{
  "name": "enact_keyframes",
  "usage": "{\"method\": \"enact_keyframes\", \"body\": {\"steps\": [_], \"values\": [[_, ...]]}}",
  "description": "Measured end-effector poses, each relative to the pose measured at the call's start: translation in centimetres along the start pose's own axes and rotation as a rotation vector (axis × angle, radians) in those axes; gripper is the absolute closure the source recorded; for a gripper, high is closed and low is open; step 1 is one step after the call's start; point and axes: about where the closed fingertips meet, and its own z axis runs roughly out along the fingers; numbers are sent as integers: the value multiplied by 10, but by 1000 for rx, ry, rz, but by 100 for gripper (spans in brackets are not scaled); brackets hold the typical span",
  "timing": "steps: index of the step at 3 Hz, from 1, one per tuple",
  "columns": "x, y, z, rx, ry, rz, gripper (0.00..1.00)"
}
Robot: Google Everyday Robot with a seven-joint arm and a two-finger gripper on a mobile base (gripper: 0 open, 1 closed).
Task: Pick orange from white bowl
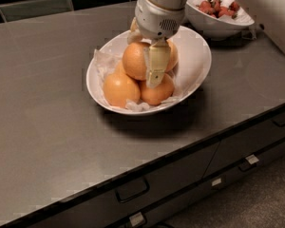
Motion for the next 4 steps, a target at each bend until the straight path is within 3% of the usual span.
{"method": "enact_keyframes", "body": {"steps": [4], "values": [[2, -5, 19, -15, -9, 14, 20]]}}
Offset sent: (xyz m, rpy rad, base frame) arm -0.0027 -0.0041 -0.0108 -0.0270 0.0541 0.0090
